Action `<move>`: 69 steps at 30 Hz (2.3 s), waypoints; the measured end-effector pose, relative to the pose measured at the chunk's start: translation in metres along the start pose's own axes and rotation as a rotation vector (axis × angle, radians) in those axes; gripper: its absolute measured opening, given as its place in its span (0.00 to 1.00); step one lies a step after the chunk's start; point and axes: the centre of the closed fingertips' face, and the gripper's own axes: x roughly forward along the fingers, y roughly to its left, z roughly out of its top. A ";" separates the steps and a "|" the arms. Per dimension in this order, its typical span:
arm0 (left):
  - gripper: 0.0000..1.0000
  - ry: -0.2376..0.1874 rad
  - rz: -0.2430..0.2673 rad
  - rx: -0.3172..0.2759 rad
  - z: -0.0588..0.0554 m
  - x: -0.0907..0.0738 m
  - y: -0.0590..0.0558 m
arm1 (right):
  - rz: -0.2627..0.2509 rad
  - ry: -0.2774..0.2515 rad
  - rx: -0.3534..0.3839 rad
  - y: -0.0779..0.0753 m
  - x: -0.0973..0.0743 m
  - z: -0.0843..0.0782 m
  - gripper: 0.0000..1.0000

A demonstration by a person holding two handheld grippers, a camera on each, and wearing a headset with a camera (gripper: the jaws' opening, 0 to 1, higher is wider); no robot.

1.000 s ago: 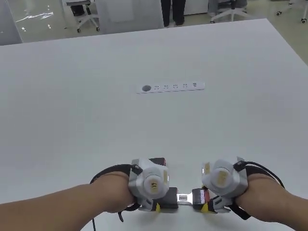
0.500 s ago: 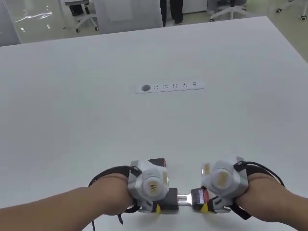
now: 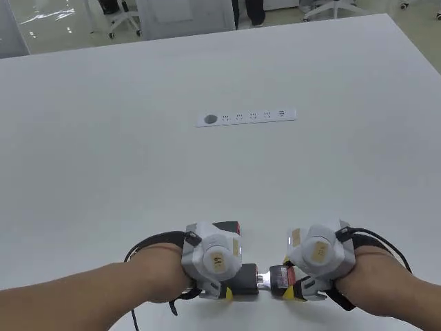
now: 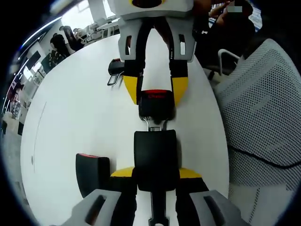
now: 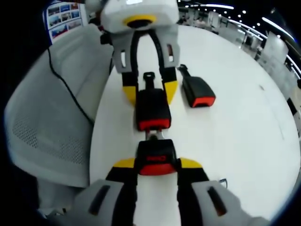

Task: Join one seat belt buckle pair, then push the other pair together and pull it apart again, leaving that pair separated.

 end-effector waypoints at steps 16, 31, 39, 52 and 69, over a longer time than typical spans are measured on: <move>0.31 -0.009 -0.005 0.006 0.001 -0.001 0.000 | 0.013 0.000 -0.024 0.001 0.002 0.018 0.29; 0.31 -0.018 0.023 -0.001 -0.004 -0.003 0.003 | 0.025 -0.038 -0.016 0.001 0.003 0.011 0.29; 0.32 -0.014 0.009 -0.011 -0.007 0.000 0.004 | 0.024 -0.024 -0.028 0.001 0.004 0.012 0.30; 0.33 -0.040 0.032 -0.021 -0.006 -0.002 0.004 | 0.026 -0.047 -0.008 0.000 0.004 0.013 0.32; 0.33 -0.052 0.024 -0.057 -0.006 -0.004 0.001 | 0.017 -0.033 -0.039 0.001 0.005 0.012 0.32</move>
